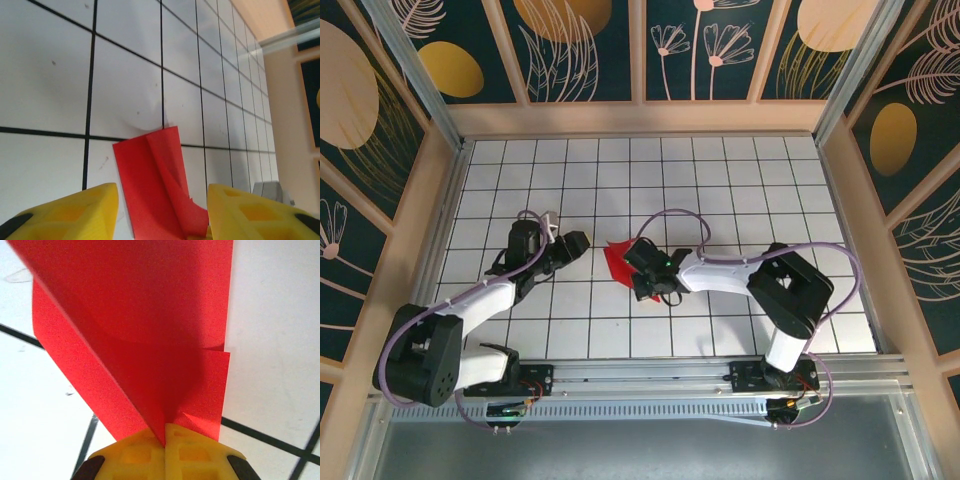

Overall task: Fold a paper plane with a square sheet of paper (fold left side to right side)
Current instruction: Fourth fold the wing at the center of the table.

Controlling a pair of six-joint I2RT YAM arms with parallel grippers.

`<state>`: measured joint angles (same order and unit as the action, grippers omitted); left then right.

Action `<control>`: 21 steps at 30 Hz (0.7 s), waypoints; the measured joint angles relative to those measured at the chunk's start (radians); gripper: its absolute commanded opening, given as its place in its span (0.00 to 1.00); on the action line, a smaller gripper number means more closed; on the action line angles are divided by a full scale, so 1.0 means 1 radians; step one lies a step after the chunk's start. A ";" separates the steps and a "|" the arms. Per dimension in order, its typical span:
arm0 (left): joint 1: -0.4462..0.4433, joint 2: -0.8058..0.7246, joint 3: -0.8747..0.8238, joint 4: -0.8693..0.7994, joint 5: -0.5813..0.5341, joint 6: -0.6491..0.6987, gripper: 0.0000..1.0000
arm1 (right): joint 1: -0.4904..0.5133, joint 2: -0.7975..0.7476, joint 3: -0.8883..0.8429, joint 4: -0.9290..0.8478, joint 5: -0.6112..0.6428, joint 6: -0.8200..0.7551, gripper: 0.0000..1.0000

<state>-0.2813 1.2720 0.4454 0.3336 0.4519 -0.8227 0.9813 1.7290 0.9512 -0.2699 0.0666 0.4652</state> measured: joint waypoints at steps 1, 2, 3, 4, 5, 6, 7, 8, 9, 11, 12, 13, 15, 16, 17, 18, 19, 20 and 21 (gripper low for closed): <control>0.000 0.007 -0.003 0.002 0.016 0.002 0.46 | -0.008 -0.007 -0.010 0.014 -0.035 -0.004 0.00; 0.000 0.013 -0.006 0.006 0.030 0.002 0.46 | -0.016 -0.011 -0.018 0.029 -0.065 -0.006 0.00; 0.000 0.019 -0.010 0.006 0.043 0.001 0.46 | -0.026 -0.014 -0.026 0.044 -0.095 -0.009 0.00; -0.001 0.022 -0.014 0.006 0.051 0.001 0.46 | -0.034 -0.015 -0.032 0.057 -0.121 -0.011 0.00; -0.001 0.023 -0.018 0.006 0.061 0.001 0.46 | -0.043 -0.016 -0.036 0.066 -0.145 -0.011 0.00; -0.004 0.023 -0.021 0.006 0.066 0.000 0.46 | -0.052 -0.016 -0.041 0.079 -0.169 -0.011 0.00; -0.007 0.023 -0.023 0.007 0.069 0.000 0.46 | -0.059 -0.016 -0.047 0.090 -0.187 -0.012 0.00; -0.011 0.023 -0.025 0.007 0.073 -0.001 0.46 | -0.068 -0.016 -0.055 0.106 -0.210 -0.011 0.00; -0.016 0.023 -0.026 0.008 0.076 -0.003 0.46 | -0.074 -0.016 -0.061 0.117 -0.227 -0.011 0.00; -0.032 0.024 -0.029 0.012 0.084 -0.009 0.46 | -0.088 -0.016 -0.079 0.142 -0.265 -0.010 0.00; -0.039 0.025 -0.031 0.014 0.085 -0.012 0.46 | -0.093 -0.016 -0.085 0.152 -0.279 -0.007 0.00; -0.049 0.027 -0.032 0.015 0.087 -0.016 0.46 | -0.099 -0.016 -0.093 0.164 -0.295 -0.006 0.00; -0.069 0.033 -0.037 0.024 0.087 -0.024 0.46 | -0.110 -0.016 -0.103 0.183 -0.322 0.002 0.00; -0.081 0.038 -0.040 0.031 0.087 -0.031 0.46 | -0.115 -0.016 -0.108 0.190 -0.335 0.005 0.00; -0.092 0.045 -0.042 0.034 0.087 -0.038 0.45 | -0.119 -0.016 -0.111 0.196 -0.345 0.011 0.00; -0.103 0.054 -0.043 0.038 0.087 -0.045 0.44 | -0.122 -0.016 -0.113 0.200 -0.354 0.013 0.00; -0.114 0.065 -0.044 0.041 0.086 -0.050 0.43 | -0.125 -0.016 -0.116 0.207 -0.361 0.016 0.00; -0.123 0.075 -0.045 0.048 0.085 -0.057 0.42 | -0.125 -0.016 -0.118 0.211 -0.369 0.019 0.00; -0.130 0.084 -0.046 0.053 0.083 -0.064 0.41 | -0.126 -0.016 -0.119 0.214 -0.375 0.023 0.00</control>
<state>-0.4118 1.3560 0.3996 0.3866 0.5350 -0.8867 0.8551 1.7126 0.8318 -0.0559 -0.3088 0.4885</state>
